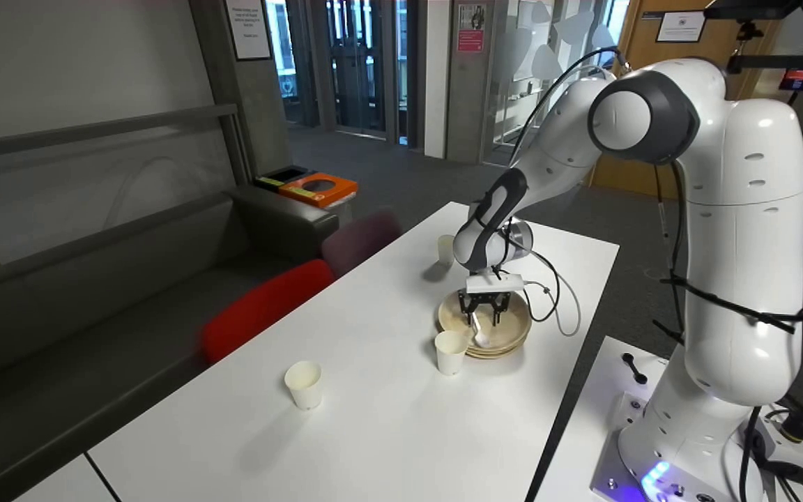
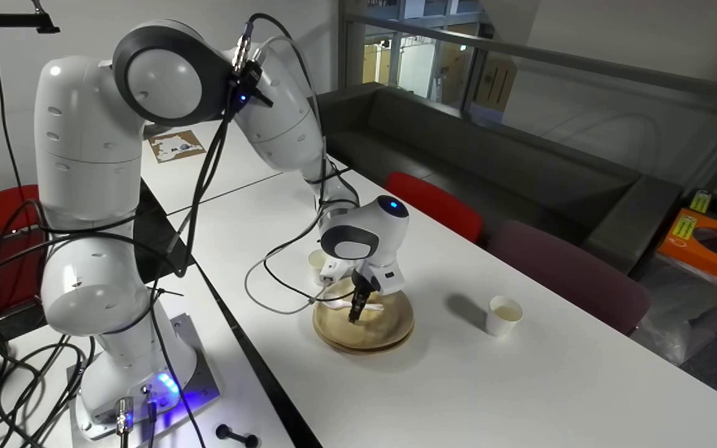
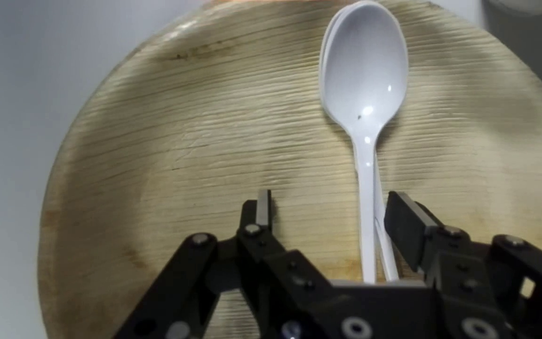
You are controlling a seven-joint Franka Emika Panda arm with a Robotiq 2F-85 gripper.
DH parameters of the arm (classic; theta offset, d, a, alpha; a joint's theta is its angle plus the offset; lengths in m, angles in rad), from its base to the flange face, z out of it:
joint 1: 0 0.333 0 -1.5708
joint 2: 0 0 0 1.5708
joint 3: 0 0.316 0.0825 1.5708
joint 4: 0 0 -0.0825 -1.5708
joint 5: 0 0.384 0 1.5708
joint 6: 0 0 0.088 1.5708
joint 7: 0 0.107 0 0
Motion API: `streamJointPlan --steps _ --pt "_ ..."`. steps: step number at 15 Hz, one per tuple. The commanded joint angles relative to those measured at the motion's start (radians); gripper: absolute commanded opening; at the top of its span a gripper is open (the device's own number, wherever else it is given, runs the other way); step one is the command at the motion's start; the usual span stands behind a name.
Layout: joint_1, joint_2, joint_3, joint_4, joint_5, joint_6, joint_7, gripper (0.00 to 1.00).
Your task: Take the spoon off of the wooden plate
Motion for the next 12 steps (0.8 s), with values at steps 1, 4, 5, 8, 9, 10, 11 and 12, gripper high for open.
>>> streamJointPlan --steps 1,4,5,8,9,10,11,12 --pt "0.024 -0.004 -0.008 -0.004 -0.04 -0.006 0.026 0.68" --pt "0.034 -0.002 -0.009 -0.005 -0.053 -0.003 0.026 0.68" --pt "0.036 -0.001 -0.009 -0.005 -0.055 -0.002 0.026 0.68" --pt "0.042 0.003 -0.009 -0.007 -0.061 -0.001 0.024 0.64" --pt "0.043 0.005 -0.009 -0.007 -0.064 -0.001 0.024 0.64" --pt "0.044 0.005 -0.01 -0.007 -0.066 -0.001 0.024 0.63" --pt "0.044 0.004 -0.01 -0.007 -0.069 -0.001 0.024 0.63" --pt "0.044 0.004 -0.01 -0.007 -0.07 -0.001 0.024 0.64"
